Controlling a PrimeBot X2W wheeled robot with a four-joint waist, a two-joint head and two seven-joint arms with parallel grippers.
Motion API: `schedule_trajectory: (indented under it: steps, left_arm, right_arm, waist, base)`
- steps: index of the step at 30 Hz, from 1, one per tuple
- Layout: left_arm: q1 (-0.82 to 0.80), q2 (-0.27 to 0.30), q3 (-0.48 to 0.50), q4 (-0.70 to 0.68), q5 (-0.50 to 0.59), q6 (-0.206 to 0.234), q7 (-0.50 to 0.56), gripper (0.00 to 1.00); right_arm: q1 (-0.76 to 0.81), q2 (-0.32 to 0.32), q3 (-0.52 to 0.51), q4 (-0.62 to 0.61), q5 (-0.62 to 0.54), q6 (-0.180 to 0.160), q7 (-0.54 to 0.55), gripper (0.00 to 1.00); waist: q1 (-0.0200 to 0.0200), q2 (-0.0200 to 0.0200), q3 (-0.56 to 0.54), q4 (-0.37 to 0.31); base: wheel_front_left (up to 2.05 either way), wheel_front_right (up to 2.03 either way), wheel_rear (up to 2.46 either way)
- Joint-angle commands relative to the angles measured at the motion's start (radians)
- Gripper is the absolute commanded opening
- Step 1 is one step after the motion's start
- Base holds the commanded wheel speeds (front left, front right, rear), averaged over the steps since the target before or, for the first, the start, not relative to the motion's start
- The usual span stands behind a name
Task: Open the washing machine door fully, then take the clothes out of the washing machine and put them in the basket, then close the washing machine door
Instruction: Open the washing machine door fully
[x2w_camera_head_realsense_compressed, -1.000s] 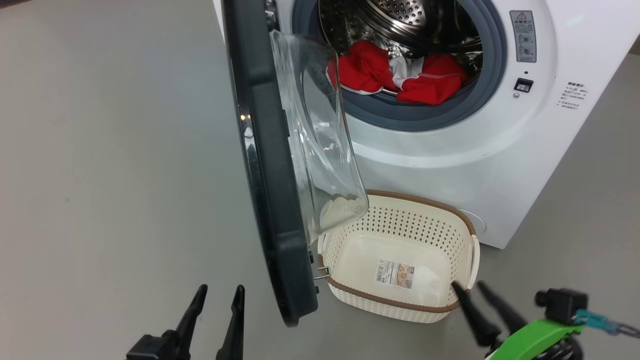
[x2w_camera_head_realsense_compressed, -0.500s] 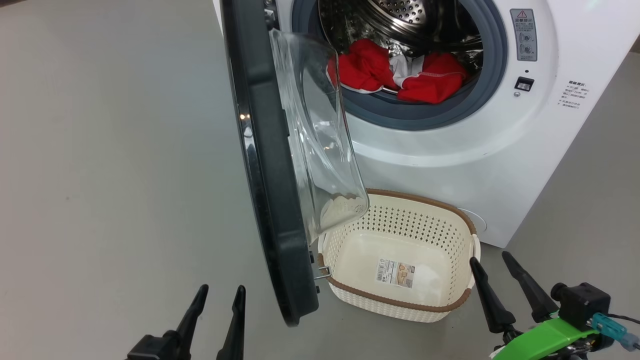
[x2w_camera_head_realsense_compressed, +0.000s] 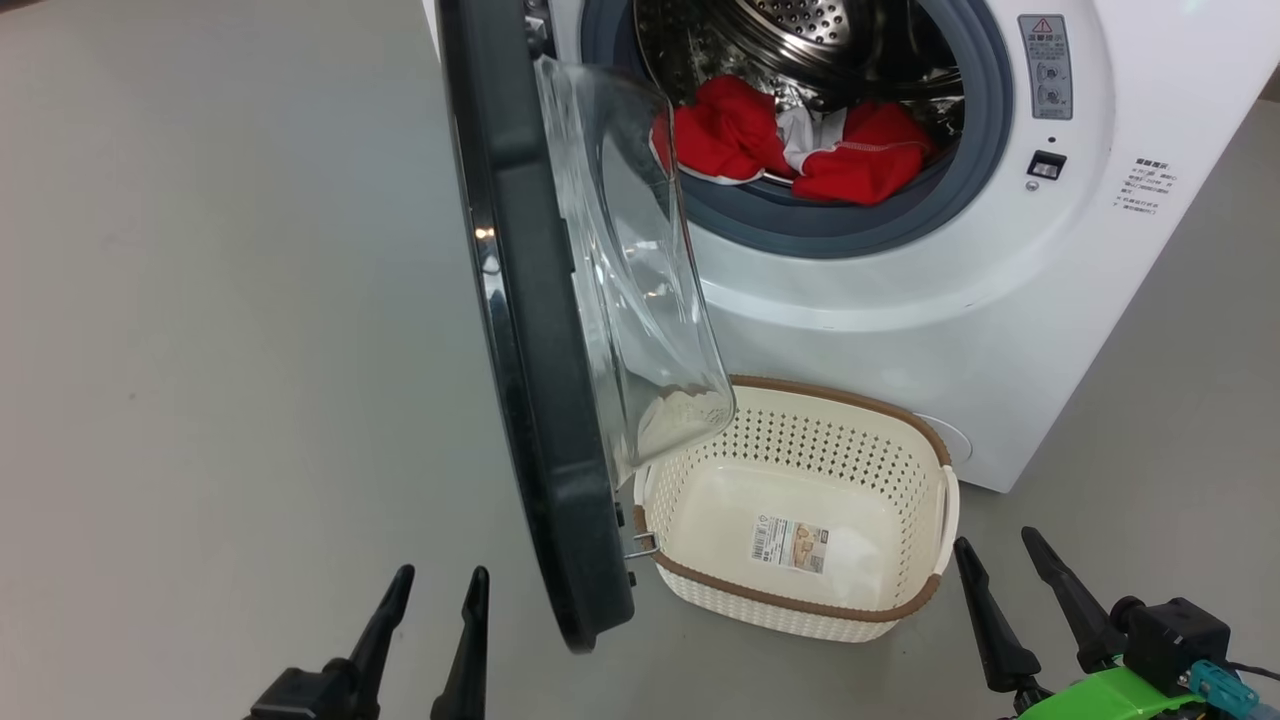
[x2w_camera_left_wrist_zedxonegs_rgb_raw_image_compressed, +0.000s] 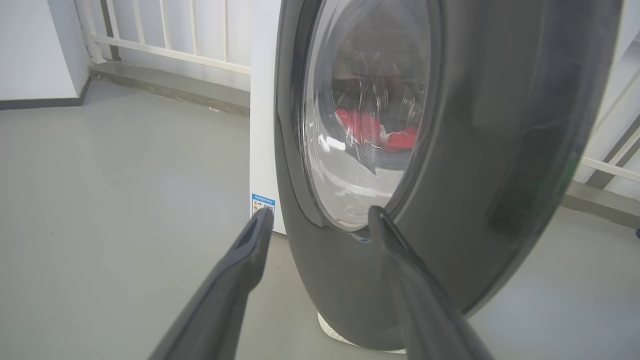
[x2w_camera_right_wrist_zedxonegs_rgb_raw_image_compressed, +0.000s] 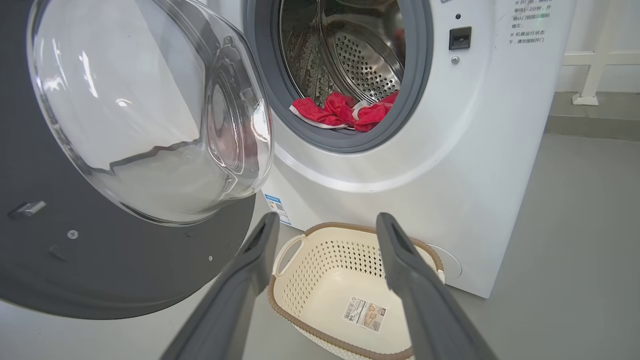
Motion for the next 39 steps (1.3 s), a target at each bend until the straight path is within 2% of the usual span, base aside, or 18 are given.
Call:
schedule_trajectory:
  steps: [1,16,17,18,19,20,21,25,31,39]
  left_arm:
    - [-0.009,0.009,0.036,-0.026,0.009,0.005,-0.012,1.0]
    - [-0.013,0.009,0.036,-0.027,0.006,0.005,-0.012,1.0]
    - [-0.013,0.009,0.037,-0.028,0.005,0.005,-0.012,0.97]
    - [-0.013,0.009,0.038,-0.029,0.003,0.005,-0.012,0.49]
    - [-0.013,0.009,0.039,-0.03,0.001,0.005,-0.012,0.31]
    - [-0.014,0.009,0.043,-0.035,-0.001,0.006,-0.012,0.03]
    - [-0.016,0.009,0.047,-0.042,-0.007,0.006,-0.012,0.0]
    - [-0.029,0.009,0.074,-0.1,-0.029,0.01,-0.012,0.0]
    - [-0.073,0.009,0.103,-0.281,-0.042,0.015,-0.012,0.0]
    - [-0.1,0.009,0.0,-0.444,-0.037,-0.008,-0.012,0.0]
  right_arm:
    - [-0.002,-0.009,0.019,-0.023,-0.012,0.008,-0.009,1.0]
    - [-0.004,-0.007,0.016,-0.03,-0.02,0.008,-0.009,1.0]
    - [-0.004,-0.007,0.016,-0.031,-0.02,0.008,-0.009,1.0]
    - [-0.004,-0.007,0.016,-0.031,-0.02,0.008,-0.009,1.0]
    - [-0.005,-0.007,0.017,-0.031,-0.019,0.008,-0.009,1.0]
    - [-0.005,-0.007,0.017,-0.031,-0.02,0.008,-0.009,1.0]
    - [-0.004,-0.006,0.018,-0.031,-0.02,0.008,-0.009,1.0]
    - [-0.004,-0.004,0.017,-0.032,-0.02,0.008,-0.009,1.0]
    - [-0.005,-0.004,0.018,-0.035,-0.021,0.008,-0.009,1.0]
    - [-0.008,-0.005,0.023,-0.039,-0.022,0.008,-0.009,1.0]
  waist:
    - [0.0,0.0,0.001,-0.001]
    - [0.0,0.0,0.002,0.0]
    - [0.0,0.0,0.002,0.0]
    - [0.0,0.0,0.002,0.0]
    - [0.0,0.0,0.002,-0.001]
    - [0.0,0.0,0.001,-0.001]
    - [0.0,0.0,0.001,-0.002]
    - [0.0,0.0,0.0,-0.003]
    - [0.0,0.0,0.002,-0.006]
    - [0.0,0.0,0.004,-0.018]
  base:
    - [0.0,0.0,0.0]
    - [0.0,0.0,0.0]
    - [0.0,0.0,0.0]
    - [0.0,0.0,0.0]
    - [0.0,0.0,0.0]
    - [0.0,0.0,0.0]
    - [0.0,0.0,0.0]
    - [0.0,0.0,0.0]
    - [0.0,0.0,0.0]
    - [0.0,0.0,0.0]
